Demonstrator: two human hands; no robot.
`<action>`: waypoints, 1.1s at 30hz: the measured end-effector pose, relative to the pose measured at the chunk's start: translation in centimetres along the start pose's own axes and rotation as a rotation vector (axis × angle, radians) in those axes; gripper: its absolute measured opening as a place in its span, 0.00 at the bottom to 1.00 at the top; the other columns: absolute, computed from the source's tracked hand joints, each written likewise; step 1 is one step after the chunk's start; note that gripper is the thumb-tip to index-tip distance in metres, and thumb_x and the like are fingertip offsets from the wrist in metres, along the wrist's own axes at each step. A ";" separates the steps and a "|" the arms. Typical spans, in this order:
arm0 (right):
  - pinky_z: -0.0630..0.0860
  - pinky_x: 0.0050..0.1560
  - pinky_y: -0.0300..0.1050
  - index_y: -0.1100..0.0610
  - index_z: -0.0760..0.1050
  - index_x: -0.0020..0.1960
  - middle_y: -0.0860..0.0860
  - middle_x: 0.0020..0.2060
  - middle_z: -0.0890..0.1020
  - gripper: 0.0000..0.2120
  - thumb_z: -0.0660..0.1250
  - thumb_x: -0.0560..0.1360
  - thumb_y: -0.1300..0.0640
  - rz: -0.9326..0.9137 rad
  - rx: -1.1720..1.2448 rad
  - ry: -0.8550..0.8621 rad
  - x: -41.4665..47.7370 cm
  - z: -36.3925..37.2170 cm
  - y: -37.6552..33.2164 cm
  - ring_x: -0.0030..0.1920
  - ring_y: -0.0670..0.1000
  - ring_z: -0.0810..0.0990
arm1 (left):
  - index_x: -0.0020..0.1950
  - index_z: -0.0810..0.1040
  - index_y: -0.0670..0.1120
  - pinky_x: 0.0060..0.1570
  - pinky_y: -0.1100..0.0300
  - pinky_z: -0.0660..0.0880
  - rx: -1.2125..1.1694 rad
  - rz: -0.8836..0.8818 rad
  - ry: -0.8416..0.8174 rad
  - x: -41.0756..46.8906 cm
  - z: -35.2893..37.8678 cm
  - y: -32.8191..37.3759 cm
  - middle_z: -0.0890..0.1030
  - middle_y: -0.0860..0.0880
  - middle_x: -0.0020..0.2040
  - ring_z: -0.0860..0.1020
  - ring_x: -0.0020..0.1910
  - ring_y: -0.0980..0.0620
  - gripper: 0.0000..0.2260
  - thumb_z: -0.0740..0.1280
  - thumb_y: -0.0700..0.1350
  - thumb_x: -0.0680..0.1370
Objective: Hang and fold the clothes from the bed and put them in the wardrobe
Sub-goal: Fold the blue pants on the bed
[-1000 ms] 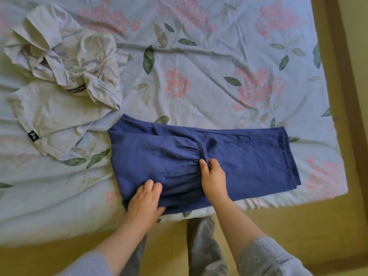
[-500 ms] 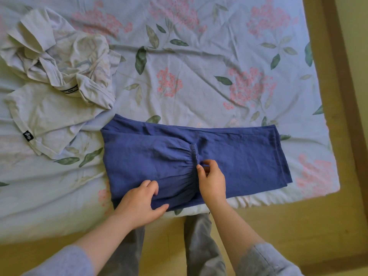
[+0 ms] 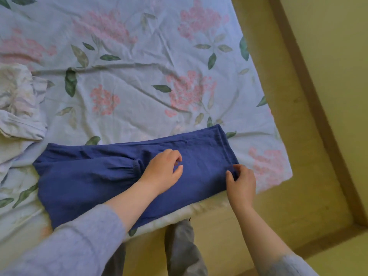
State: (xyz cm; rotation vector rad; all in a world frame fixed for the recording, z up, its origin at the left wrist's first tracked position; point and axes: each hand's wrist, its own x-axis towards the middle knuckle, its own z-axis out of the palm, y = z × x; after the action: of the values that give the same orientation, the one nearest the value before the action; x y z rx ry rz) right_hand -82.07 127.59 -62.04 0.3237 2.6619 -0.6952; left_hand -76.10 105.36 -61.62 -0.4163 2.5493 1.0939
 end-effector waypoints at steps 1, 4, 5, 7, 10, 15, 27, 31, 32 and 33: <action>0.71 0.59 0.50 0.62 0.75 0.63 0.58 0.59 0.76 0.16 0.68 0.77 0.59 0.000 -0.013 0.010 0.4 -0.5 0.7 0.60 0.58 0.74 | 0.53 0.75 0.46 0.51 0.55 0.72 0.035 0.027 -0.006 1.2 0.3 0.9 0.75 0.52 0.49 0.73 0.47 0.52 0.07 0.65 0.47 0.77; 0.69 0.64 0.51 0.61 0.69 0.69 0.57 0.65 0.72 0.23 0.69 0.76 0.59 0.028 -0.007 -0.010 1.6 -1.8 2.3 0.65 0.58 0.71 | 0.66 0.70 0.45 0.62 0.54 0.68 0.144 0.079 -0.043 4.8 1.5 4.2 0.71 0.48 0.62 0.69 0.62 0.47 0.19 0.66 0.48 0.77; 0.69 0.64 0.50 0.61 0.69 0.70 0.56 0.65 0.73 0.24 0.70 0.75 0.58 0.023 -0.005 -0.029 2.1 -2.0 2.8 0.65 0.57 0.71 | 0.71 0.66 0.44 0.65 0.53 0.66 0.196 0.083 -0.068 6.1 1.9 5.2 0.68 0.47 0.67 0.67 0.65 0.45 0.24 0.67 0.50 0.77; 0.71 0.60 0.50 0.59 0.72 0.67 0.56 0.60 0.76 0.22 0.71 0.75 0.56 0.004 0.007 -0.077 3.2 -2.3 3.4 0.60 0.56 0.75 | 0.76 0.56 0.44 0.70 0.52 0.62 0.301 0.060 -0.118 8.8 2.3 6.9 0.62 0.46 0.72 0.63 0.70 0.43 0.34 0.68 0.53 0.77; 0.75 0.49 0.51 0.55 0.77 0.53 0.51 0.46 0.80 0.10 0.71 0.74 0.55 -0.004 0.035 -0.159 4.3 -2.6 3.7 0.47 0.54 0.78 | 0.77 0.55 0.43 0.68 0.49 0.64 0.396 -0.009 -0.145 12.3 2.7 8.9 0.64 0.43 0.72 0.64 0.69 0.41 0.37 0.69 0.55 0.76; 0.61 0.33 0.47 0.53 0.66 0.32 0.49 0.30 0.72 0.14 0.69 0.73 0.58 0.040 0.123 -0.089 4.2 -2.6 5.7 0.33 0.51 0.70 | 0.52 0.72 0.46 0.42 0.53 0.71 0.245 -0.020 -0.191 14.9 4.7 11.3 0.76 0.46 0.47 0.76 0.49 0.41 0.10 0.69 0.46 0.74; 0.62 0.28 0.36 0.50 0.63 0.33 0.46 0.26 0.66 0.12 0.66 0.70 0.52 -0.101 0.441 -0.022 -0.1 -4.0 3.9 0.27 0.44 0.63 | 0.40 0.77 0.46 0.39 0.59 0.69 0.004 0.143 0.008 13.1 0.2 11.8 0.77 0.53 0.37 0.75 0.40 0.52 0.04 0.69 0.44 0.74; 0.60 0.28 0.33 0.49 0.61 0.33 0.44 0.26 0.64 0.13 0.65 0.70 0.51 -0.184 0.524 -0.070 -3.7 -3.5 0.4 0.27 0.44 0.62 | 0.39 0.79 0.47 0.40 0.65 0.70 0.010 0.184 0.076 10.0 -4.5 9.7 0.80 0.54 0.36 0.76 0.39 0.59 0.05 0.72 0.46 0.73; 0.59 0.28 0.33 0.49 0.61 0.33 0.44 0.26 0.64 0.13 0.65 0.70 0.52 -0.206 0.543 -0.093 -4.7 -3.1 -0.5 0.27 0.44 0.62 | 0.39 0.80 0.45 0.40 0.60 0.71 0.033 0.168 0.088 9.1 -5.7 9.0 0.80 0.51 0.36 0.76 0.38 0.55 0.06 0.72 0.46 0.72; 0.59 0.28 0.33 0.49 0.61 0.33 0.44 0.26 0.64 0.13 0.65 0.70 0.52 -0.232 0.554 -0.118 -5.7 -2.7 -1.5 0.27 0.44 0.62 | 0.39 0.80 0.44 0.38 0.60 0.70 0.032 0.141 0.100 8.3 -6.8 8.1 0.79 0.49 0.34 0.75 0.36 0.53 0.06 0.72 0.45 0.72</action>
State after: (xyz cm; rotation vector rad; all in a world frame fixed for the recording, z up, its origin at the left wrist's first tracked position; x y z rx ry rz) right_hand -78.19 126.99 -56.88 0.1076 2.3723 -1.4779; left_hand -88.05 104.60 -55.42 -0.2934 2.7158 1.1053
